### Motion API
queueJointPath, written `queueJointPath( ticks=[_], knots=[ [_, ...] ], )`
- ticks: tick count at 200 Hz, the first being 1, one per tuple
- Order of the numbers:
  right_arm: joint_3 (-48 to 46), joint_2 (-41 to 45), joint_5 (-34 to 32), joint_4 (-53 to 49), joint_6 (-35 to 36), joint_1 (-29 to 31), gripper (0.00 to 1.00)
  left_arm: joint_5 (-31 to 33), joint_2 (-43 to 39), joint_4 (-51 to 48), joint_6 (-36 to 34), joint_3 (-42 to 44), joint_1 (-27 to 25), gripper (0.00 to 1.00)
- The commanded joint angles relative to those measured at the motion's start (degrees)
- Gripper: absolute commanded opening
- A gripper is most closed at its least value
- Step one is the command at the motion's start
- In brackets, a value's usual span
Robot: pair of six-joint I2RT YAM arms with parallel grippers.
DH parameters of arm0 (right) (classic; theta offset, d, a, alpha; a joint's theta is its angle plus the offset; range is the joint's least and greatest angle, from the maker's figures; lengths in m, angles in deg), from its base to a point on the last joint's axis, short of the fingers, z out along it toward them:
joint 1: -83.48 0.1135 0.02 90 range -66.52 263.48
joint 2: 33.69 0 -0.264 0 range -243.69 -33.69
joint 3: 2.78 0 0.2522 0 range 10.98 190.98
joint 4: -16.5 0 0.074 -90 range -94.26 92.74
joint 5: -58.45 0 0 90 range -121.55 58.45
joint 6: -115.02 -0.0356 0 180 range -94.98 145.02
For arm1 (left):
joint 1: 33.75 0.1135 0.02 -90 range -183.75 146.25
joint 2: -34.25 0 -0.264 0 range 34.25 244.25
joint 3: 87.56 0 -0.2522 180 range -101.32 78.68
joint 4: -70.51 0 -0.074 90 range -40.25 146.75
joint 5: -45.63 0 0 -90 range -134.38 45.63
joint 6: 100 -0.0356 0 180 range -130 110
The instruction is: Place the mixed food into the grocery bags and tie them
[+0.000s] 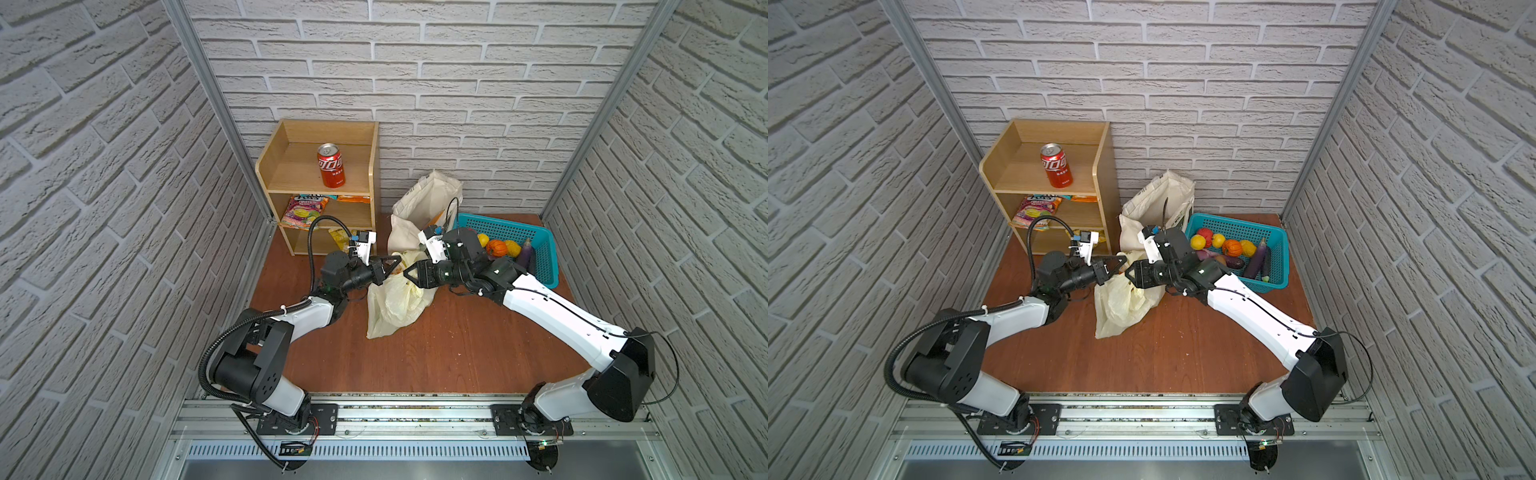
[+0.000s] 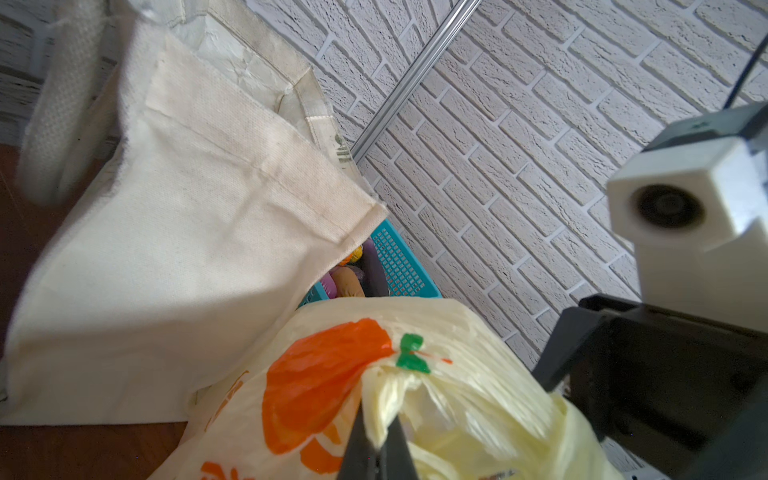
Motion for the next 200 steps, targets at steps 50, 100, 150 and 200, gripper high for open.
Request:
queueJointPath(
  ticks=[50, 100, 150, 200],
  knots=[
    [0.43, -3.52, 7.12, 4.23, -2.72, -0.24, 0.10, -1.44, 1.88, 5.65, 0.89, -0.81, 0.48, 0.00],
    [-6.07, 0.30, 13.29, 12.26, -5.81, -4.94, 0.06, 1.18, -1.84, 1.53, -0.35, -0.23, 2.24, 0.30],
    [-11.22, 3.48, 19.77, 19.60, -6.67, -7.77, 0.06, 4.92, -12.53, -6.58, -4.61, 3.91, 4.08, 0.57],
    [-13.76, 4.66, 22.18, 25.43, -7.42, -8.20, 0.05, 5.82, -13.57, -13.51, -9.03, 3.89, -0.72, 0.57]
  ],
)
